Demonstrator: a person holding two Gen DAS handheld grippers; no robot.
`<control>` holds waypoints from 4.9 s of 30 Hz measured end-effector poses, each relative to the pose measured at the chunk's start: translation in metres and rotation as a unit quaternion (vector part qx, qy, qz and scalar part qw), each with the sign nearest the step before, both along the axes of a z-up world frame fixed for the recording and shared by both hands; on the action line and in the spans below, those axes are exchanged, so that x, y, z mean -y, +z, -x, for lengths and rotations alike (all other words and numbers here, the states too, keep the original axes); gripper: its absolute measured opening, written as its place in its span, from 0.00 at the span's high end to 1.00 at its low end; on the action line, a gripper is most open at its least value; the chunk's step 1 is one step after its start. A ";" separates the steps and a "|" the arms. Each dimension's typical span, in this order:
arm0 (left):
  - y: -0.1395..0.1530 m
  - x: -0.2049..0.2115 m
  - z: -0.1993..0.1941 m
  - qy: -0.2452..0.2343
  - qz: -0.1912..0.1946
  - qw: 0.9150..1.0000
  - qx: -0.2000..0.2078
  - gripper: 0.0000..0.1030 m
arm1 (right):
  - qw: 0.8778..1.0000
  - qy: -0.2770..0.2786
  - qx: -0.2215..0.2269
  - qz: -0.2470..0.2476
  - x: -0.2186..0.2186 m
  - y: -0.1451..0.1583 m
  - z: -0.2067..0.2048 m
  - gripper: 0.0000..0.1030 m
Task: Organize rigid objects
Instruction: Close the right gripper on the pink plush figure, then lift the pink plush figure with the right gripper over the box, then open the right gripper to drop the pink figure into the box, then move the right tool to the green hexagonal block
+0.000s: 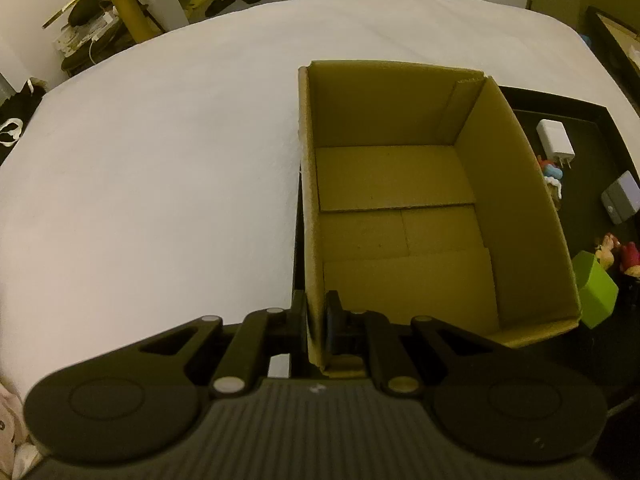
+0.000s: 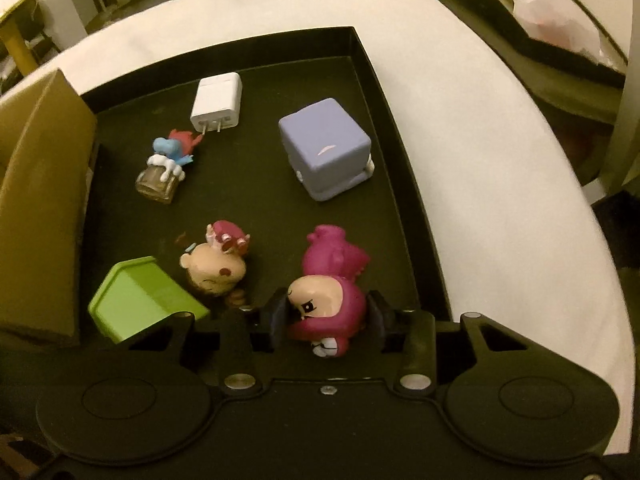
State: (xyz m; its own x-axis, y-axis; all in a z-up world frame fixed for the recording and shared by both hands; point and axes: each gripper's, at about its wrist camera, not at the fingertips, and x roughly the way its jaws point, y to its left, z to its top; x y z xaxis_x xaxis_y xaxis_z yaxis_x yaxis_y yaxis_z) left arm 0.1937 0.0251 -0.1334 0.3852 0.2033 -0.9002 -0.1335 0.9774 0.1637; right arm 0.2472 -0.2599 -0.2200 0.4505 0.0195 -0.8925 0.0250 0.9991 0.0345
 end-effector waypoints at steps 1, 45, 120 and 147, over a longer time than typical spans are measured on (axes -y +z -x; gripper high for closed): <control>0.001 -0.001 0.001 0.000 0.001 1.000 -0.001 0.92 | 1.000 0.002 0.003 0.000 -0.001 0.001 0.002 0.61; -0.008 -0.015 0.009 -0.022 0.033 0.999 -0.008 0.88 | 0.988 0.077 0.130 0.043 -0.094 0.112 0.036 0.61; 0.002 -0.009 0.011 -0.028 0.020 0.999 0.013 0.48 | 0.989 0.118 0.084 -0.027 -0.080 0.083 0.058 0.47; 0.005 0.016 0.002 -0.039 -0.049 0.998 0.023 0.28 | 0.992 -0.003 0.016 -0.123 -0.058 0.029 0.024 0.25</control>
State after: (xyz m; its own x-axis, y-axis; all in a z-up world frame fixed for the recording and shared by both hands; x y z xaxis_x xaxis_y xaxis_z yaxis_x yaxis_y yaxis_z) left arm 0.1919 0.0095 -0.1287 0.4437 0.2572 -0.8585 -0.0665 0.9647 0.2547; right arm 0.2236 -0.2024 -0.1913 0.4791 0.2322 -0.8465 0.0260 0.9602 0.2782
